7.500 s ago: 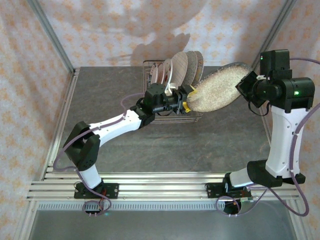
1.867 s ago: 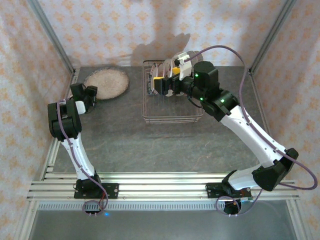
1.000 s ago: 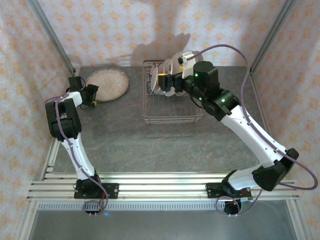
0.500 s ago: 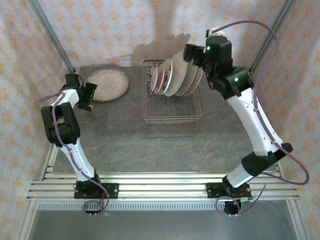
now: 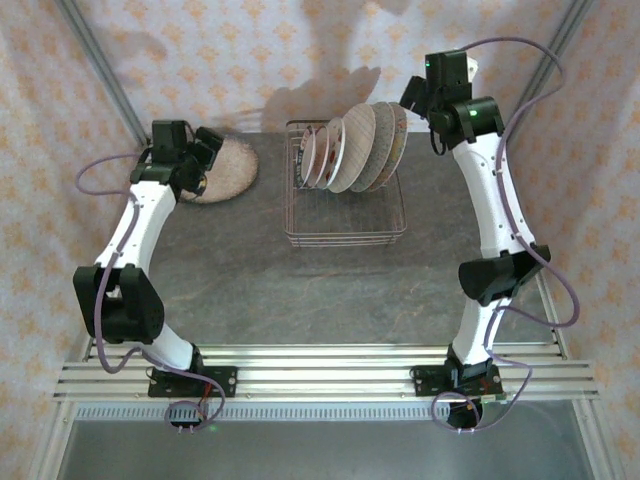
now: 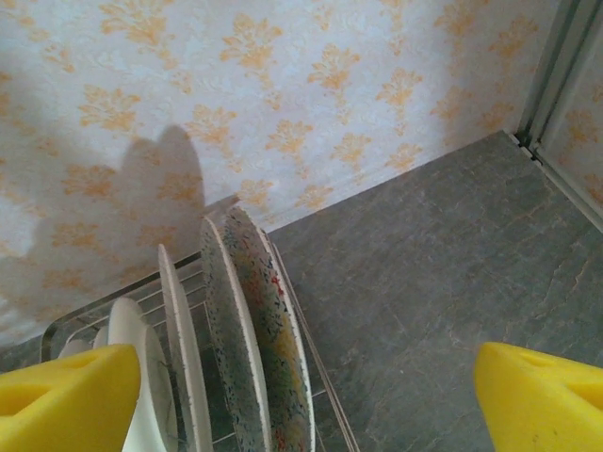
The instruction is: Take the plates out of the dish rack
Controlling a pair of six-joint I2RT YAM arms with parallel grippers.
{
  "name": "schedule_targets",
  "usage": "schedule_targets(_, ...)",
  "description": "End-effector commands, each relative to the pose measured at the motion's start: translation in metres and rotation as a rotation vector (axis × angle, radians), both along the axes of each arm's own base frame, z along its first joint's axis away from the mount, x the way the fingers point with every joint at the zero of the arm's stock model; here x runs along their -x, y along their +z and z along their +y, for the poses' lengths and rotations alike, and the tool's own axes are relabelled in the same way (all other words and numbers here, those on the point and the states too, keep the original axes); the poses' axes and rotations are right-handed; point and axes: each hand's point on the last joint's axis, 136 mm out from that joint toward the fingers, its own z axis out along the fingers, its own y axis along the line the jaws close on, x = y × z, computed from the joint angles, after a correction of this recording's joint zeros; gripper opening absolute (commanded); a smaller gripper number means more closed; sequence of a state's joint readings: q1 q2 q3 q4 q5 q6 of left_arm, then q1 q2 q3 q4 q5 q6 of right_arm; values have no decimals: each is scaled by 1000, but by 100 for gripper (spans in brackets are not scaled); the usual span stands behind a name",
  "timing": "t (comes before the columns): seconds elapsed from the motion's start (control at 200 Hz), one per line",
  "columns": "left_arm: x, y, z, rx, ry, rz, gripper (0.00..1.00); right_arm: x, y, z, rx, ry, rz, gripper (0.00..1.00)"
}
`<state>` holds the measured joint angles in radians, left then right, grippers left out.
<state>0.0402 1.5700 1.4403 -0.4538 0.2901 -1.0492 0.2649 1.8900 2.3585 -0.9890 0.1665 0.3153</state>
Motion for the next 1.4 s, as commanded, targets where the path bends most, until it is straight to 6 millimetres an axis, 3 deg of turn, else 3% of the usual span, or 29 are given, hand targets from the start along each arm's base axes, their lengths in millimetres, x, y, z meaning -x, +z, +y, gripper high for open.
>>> schedule_targets(0.0, 2, 34, -21, -37, -42, -75, 99, -4, -4, -4, -31, 15, 21, 89)
schedule_targets(0.155, 8, 77, -87, -55, -256, -226, 98, -19, -27, -13, -77, 60, 75, 83)
schedule_targets(0.285, 31, 112, -142, -85, -449, -372, 96, -33, -43, -7, -121, 148, 101, 74)
schedule_targets(0.385, 54, 131, -171, -103, -547, -464, 96, -43, -59, 2, -130, 216, 134, 69)
schedule_targets(0.525, 82, 141, -197, -153, -644, -520, 96, -51, -85, 7, -140, 260, 204, 59)
schedule_targets(0.786, 100, 143, -208, -157, -679, -532, 96, -62, -113, 13, -145, 300, 258, 50)
schedule_targets(1.026, 105, 145, -209, -158, -687, -536, 96, -70, -128, 19, -170, 334, 278, 39)
schedule_targets(1.396, 106, 151, -214, -147, -697, -561, 96, -76, -146, 28, -222, 375, 306, 32)
